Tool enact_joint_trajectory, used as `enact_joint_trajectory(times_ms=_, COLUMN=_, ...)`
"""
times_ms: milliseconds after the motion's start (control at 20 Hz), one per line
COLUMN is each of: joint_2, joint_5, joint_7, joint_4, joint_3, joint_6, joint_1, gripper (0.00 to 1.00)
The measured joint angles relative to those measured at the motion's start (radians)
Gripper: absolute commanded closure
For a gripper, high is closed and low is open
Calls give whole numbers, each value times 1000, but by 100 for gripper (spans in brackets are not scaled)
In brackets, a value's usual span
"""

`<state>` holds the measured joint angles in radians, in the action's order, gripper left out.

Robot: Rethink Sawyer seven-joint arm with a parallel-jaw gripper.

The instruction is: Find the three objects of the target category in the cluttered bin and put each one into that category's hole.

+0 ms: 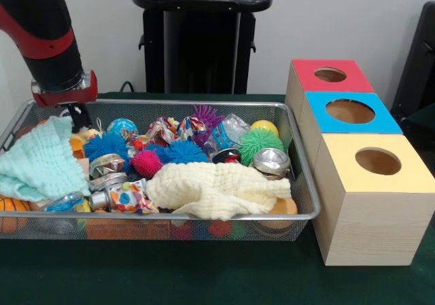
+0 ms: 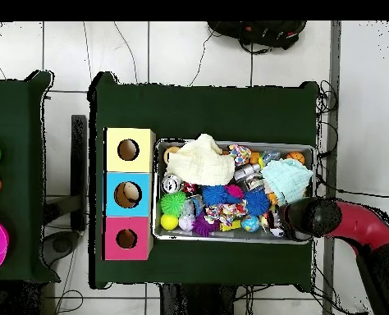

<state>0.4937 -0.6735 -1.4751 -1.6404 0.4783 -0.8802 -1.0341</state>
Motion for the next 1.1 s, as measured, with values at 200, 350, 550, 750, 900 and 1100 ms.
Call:
enact_joint_trajectory(times_ms=200, joint_2=-3, joint_5=1, joint_7=0, joint_4=0, joint_3=1, joint_6=0, joint_1=0, gripper=0)
enact_joint_trajectory(times_ms=350, joint_2=-3, joint_5=1, joint_7=0, joint_4=0, joint_3=5, joint_6=0, joint_1=1, gripper=0)
enact_joint_trajectory(times_ms=550, joint_2=-7, joint_5=0, joint_7=0, joint_4=0, joint_3=10, joint_6=0, joint_1=0, gripper=0)
enact_joint_trajectory(times_ms=750, joint_2=-14, joint_5=1, joint_7=0, joint_4=3, joint_3=11, joint_6=0, joint_1=0, gripper=0)
enact_joint_trajectory(times_ms=900, joint_2=-16, joint_5=1, joint_7=0, joint_4=5, joint_3=12, joint_6=0, joint_1=0, gripper=0)
enact_joint_trajectory(times_ms=1100, joint_2=-17, joint_5=2, joint_7=0, joint_4=7, joint_3=12, joint_6=0, joint_1=0, gripper=0)
